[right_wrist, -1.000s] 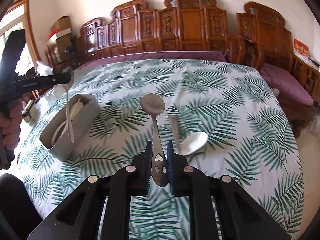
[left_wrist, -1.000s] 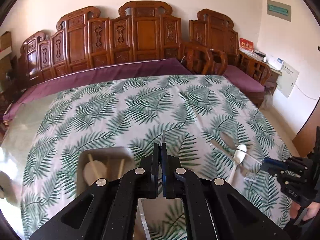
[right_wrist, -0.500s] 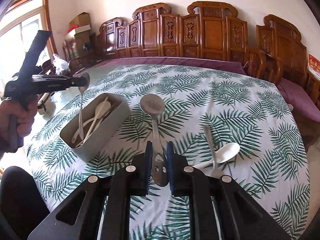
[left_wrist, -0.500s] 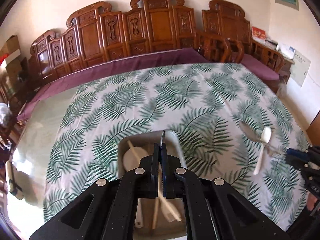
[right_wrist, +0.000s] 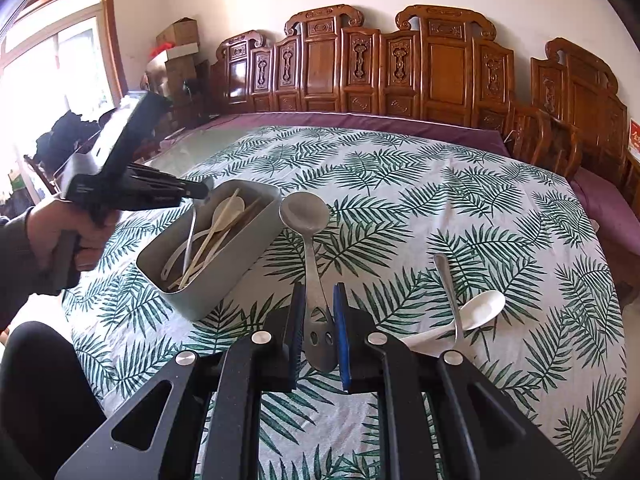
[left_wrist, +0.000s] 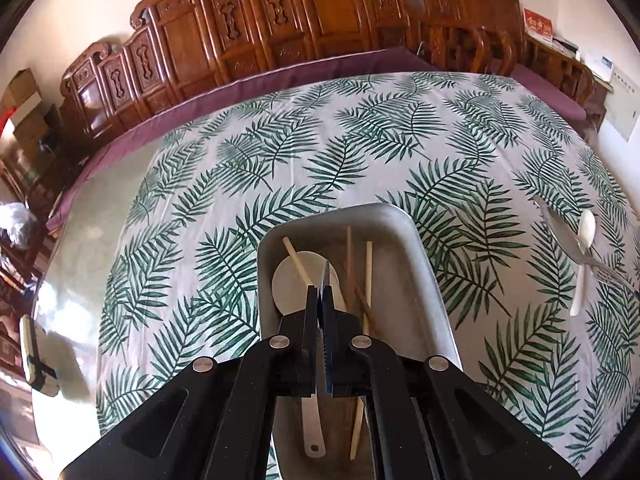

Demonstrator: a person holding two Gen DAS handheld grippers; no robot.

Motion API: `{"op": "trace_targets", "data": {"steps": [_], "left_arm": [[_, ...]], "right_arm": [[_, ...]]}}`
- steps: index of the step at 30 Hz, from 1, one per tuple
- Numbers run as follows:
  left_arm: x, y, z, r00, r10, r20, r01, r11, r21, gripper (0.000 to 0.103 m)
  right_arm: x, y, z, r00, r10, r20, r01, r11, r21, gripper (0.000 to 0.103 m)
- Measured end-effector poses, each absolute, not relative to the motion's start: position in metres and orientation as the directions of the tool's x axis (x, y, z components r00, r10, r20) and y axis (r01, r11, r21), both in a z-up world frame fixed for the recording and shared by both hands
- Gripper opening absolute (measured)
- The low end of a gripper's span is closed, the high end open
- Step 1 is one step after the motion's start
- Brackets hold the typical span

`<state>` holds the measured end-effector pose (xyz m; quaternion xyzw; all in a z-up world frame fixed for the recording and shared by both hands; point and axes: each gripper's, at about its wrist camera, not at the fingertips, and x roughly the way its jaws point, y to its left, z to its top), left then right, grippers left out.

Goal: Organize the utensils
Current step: 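Carry the metal utensil into the grey tray and open the left gripper while the right holds the spoon, then move the metal spoon over the grey tray and open the right gripper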

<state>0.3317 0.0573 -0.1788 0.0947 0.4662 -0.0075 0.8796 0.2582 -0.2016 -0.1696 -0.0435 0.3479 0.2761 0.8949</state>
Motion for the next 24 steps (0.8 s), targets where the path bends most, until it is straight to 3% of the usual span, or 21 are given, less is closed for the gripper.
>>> {"op": "trace_targets", "data": {"steps": [7,10,16,18,24], "left_arm": [[0.337,0.055,-0.194,0.552,0.06,-0.832,0.087,0.988,0.129,0.006],[0.333,0.058,-0.193,0.563,0.043,-0.825,0.076,0.992,0.104,0.026],[0.312,0.067,-0.181,0.592,0.01,-0.806,0.048,0.998,0.048,0.029],[0.303,0.07,-0.177,0.603,0.003,-0.798,0.041,0.999,0.035,0.039],[0.276,0.076,-0.167,0.644,0.009,-0.765,0.021,0.999,0.029,0.052]], "right_arm": [[0.255,-0.194,-0.17,0.594,0.474,-0.65,-0.541,0.833,0.113,0.016],[0.253,-0.19,-0.171,0.591,0.477,-0.65,-0.546,0.83,0.113,0.016],[0.248,-0.18,-0.168,0.589,0.489,-0.644,-0.561,0.82,0.11,0.016],[0.245,-0.177,-0.167,0.587,0.494,-0.641,-0.567,0.816,0.11,0.016],[0.238,-0.165,-0.163,0.579,0.51,-0.636,-0.588,0.802,0.107,0.016]]}}
